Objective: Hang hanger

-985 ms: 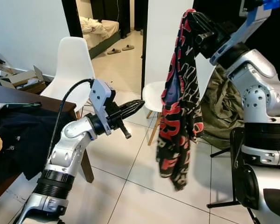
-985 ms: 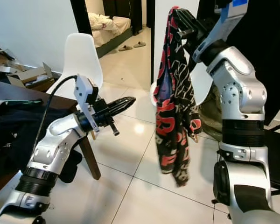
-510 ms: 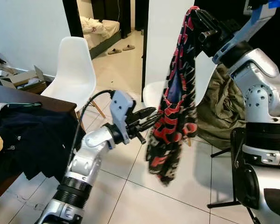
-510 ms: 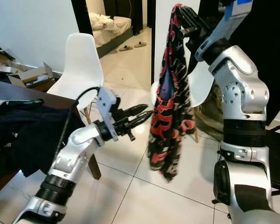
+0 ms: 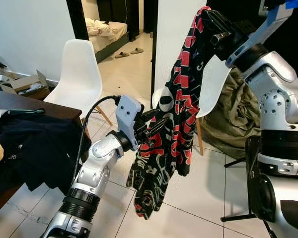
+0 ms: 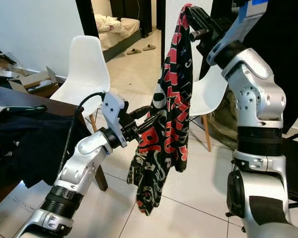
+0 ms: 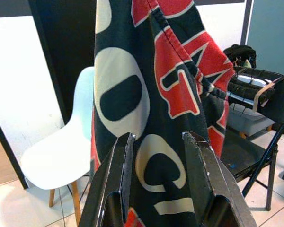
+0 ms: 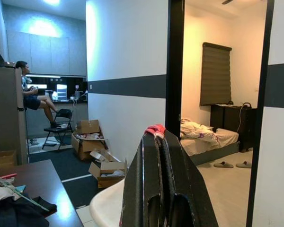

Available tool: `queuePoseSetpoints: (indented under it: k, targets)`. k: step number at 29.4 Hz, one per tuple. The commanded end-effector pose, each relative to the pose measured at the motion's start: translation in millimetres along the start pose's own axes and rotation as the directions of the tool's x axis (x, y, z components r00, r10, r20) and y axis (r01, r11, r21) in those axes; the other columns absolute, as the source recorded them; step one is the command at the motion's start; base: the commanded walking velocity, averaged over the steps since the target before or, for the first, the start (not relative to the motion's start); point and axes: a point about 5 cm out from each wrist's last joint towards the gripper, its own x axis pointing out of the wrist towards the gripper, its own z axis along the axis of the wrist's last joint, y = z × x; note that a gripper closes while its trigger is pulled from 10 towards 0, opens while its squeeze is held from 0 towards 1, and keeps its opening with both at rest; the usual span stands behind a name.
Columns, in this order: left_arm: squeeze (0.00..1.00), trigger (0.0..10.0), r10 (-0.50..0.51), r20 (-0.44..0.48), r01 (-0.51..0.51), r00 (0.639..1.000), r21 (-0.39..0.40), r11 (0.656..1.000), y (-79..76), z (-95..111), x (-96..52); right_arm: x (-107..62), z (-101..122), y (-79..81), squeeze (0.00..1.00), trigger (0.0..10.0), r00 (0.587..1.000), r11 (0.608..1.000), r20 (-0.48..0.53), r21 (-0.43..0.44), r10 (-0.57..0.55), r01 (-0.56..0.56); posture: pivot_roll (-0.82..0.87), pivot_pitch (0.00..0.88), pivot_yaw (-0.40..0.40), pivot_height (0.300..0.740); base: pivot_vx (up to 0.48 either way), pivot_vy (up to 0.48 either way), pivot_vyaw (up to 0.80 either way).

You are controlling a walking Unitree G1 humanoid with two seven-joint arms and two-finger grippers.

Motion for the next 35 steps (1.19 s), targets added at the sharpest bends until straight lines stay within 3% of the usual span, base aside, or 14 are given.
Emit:
queuePoseSetpoints:
  k: [1,11,23,35]
  targets:
    - [0.00,10.0,0.004,-0.011,-0.004,1.000,0.018,1.000,-0.1,-1.5,1.5,4.8,13.0,6.9,0.00,0.0,0.998,0.999,0.050,-0.010,0.033,-0.033,-0.07,0.000,0.001,0.740,0.000,0.000,0.00]
    - [0.00,10.0,-0.018,0.046,0.020,0.999,-0.033,0.999,-15.6,4.3,9.1,7.9,9.4,4.4,0.00,0.0,1.000,0.999,0.018,-0.045,-0.002,0.003,-0.07,0.000,-0.004,0.740,0.000,0.000,0.00]
    - [0.00,10.0,0.018,0.045,-0.016,0.999,-0.056,0.998,-28.8,-2.5,14.2,20.5,-6.4,-6.9,0.00,0.0,0.987,0.984,-0.074,-0.112,-0.146,0.137,-0.06,0.000,-0.023,0.740,0.000,0.000,0.00]
    - [0.00,10.0,0.045,0.019,-0.044,0.999,-0.054,0.998,-32.7,-8.6,15.2,26.0,-6.5,-9.8,0.00,0.0,0.980,0.980,-0.073,-0.083,-0.185,0.179,-0.06,0.000,-0.030,0.740,0.000,0.000,0.00]
